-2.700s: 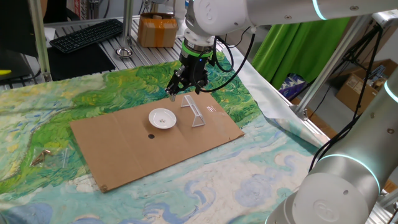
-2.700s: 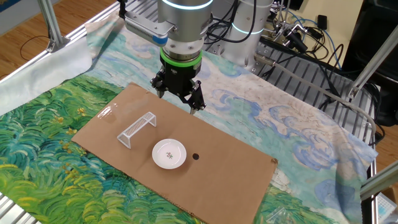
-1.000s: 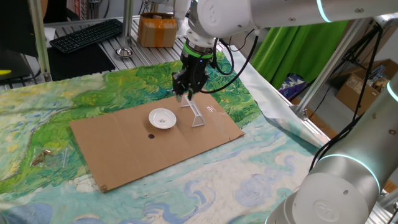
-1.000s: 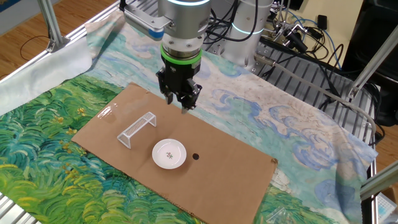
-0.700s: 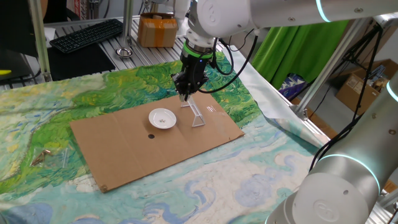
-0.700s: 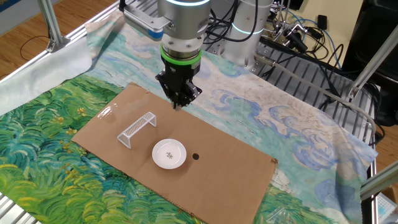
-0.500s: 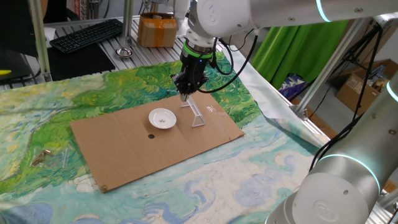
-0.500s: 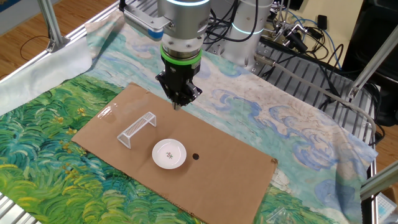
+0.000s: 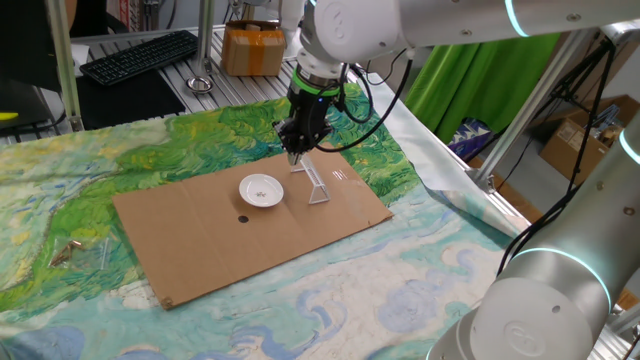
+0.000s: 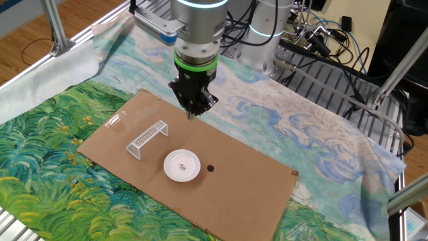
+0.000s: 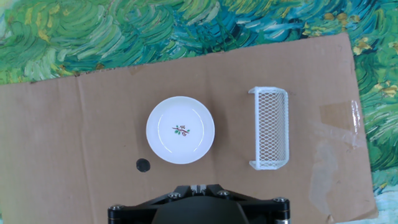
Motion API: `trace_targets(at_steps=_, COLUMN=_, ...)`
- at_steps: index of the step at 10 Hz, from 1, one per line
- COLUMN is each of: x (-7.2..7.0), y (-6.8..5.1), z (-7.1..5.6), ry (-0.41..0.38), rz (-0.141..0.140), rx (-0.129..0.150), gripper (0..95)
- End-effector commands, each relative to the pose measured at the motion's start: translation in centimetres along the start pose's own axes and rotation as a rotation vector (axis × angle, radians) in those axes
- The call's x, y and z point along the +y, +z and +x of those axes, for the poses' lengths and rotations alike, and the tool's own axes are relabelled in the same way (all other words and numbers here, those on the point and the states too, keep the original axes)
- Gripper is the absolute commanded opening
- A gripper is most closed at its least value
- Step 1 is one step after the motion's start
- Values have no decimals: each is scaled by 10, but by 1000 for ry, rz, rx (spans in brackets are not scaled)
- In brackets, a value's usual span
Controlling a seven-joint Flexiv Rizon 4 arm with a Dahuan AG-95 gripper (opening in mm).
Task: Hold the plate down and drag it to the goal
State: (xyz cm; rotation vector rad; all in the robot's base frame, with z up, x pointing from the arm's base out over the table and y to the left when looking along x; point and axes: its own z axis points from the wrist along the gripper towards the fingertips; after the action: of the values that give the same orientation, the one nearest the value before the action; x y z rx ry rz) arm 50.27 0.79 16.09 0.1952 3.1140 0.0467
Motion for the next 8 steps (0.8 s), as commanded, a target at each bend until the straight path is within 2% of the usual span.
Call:
trace_targets(at_steps=1, x=2, y=5, z=-1, ry=-1, rz=-2, rx=-1, gripper=0)
trace_targets(at_steps=5, x=13, y=19, z=-5, ry=-5, rz=-3, rx=-1, gripper=0)
trace_targets(at_steps=8, x=18, y=28, z=-12, ry=1, rz=-3, rx=-2, gripper=0)
